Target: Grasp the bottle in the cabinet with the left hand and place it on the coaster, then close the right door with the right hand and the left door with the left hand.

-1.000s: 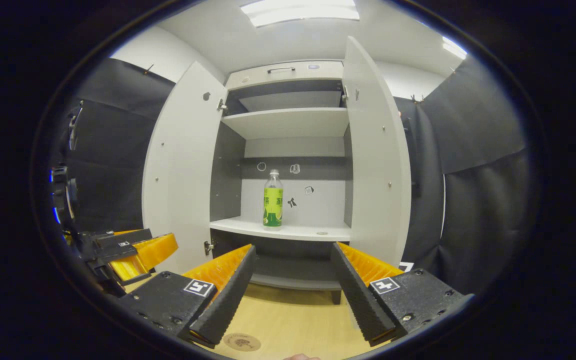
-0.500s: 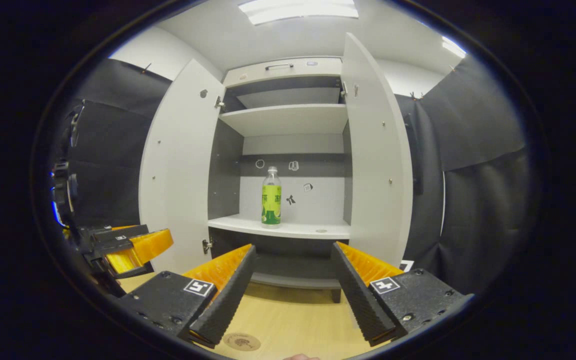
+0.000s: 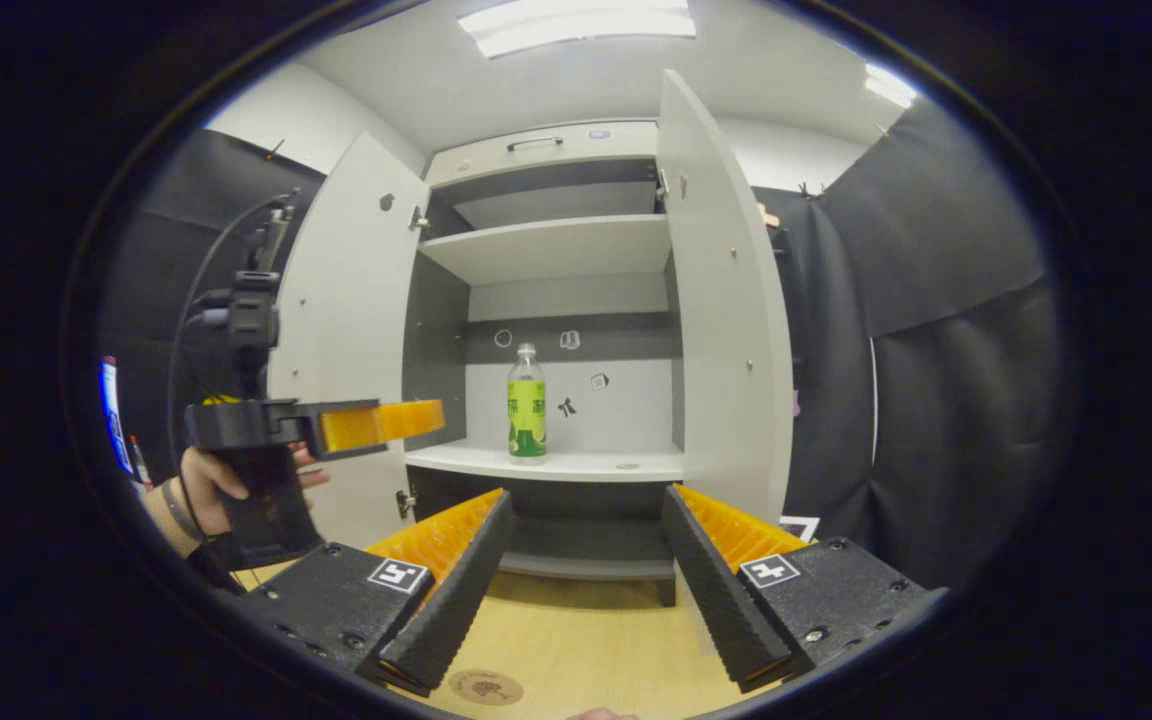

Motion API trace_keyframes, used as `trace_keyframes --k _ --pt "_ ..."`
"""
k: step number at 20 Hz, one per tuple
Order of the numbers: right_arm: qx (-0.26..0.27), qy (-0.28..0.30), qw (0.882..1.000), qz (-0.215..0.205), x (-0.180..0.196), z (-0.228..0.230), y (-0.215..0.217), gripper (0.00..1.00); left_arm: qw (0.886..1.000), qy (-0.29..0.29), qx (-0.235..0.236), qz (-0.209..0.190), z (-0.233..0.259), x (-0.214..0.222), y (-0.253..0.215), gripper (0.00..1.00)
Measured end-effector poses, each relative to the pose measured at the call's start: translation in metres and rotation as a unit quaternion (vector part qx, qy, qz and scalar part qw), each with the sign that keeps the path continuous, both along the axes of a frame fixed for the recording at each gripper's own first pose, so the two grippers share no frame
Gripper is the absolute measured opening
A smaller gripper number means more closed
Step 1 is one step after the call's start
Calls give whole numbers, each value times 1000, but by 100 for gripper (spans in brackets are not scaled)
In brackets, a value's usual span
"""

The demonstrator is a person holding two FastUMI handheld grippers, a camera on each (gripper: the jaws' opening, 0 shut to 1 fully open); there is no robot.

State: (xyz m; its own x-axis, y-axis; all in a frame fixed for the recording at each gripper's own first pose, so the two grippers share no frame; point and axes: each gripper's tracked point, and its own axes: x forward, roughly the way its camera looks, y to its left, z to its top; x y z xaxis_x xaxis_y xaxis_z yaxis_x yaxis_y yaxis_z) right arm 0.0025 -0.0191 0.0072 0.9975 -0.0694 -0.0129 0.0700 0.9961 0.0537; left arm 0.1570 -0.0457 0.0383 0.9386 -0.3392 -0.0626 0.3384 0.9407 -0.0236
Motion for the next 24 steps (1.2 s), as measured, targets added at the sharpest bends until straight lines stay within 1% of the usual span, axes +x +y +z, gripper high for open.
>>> trace_keyframes --k 1,2,3,4,6,8,10,12,14,16,18,19,20,23,24 --pt "2 1 1000 3 -2 0 0 99 1000 1 5 -10 0 20 -9 95" --pt "4 2 1000 3 -2 0 -1 94 1000 9 9 -13 -3 42 -15 94" --pt "4 4 1000 2 -3 0 -4 98 1000 15 12 -13 -6 63 -20 94" --pt "2 3 1000 1 -4 2 -7 98 1000 19 15 -8 -6 84 -25 95" --pt "-4 2 1000 -6 -7 4 -12 98 999 29 9 15 -13 127 -24 95" --pt "-4 6 1000 -16 -10 2 -19 98 998 40 -7 39 -20 165 -20 95" --pt "0 13 1000 -24 -12 -2 -25 98 997 45 -17 62 -24 197 -14 95" --pt "2 21 999 -36 -14 -7 -33 99 995 45 -19 82 -30 220 -10 95" --pt "3 27 999 -47 -15 -10 -41 99 995 40 -19 91 -32 234 -8 95" --pt "4 29 998 -56 -17 -11 -48 99 995 31 -14 93 -29 240 -8 95" --pt "4 32 998 -61 -17 -12 -52 99 994 17 -6 105 -23 242 -4 94" --pt "3 32 998 -61 -17 -12 -53 99 994 11 -5 110 -20 243 -3 93" --pt "3 31 998 -60 -18 -12 -54 98 994 11 -2 110 -20 245 -2 78" --pt "2 29 998 -54 -18 -10 -49 99 995 19 -12 99 -17 235 -3 73" --pt "2 29 998 -51 -18 -10 -47 99 995 19 -15 97 -14 231 -3 75"
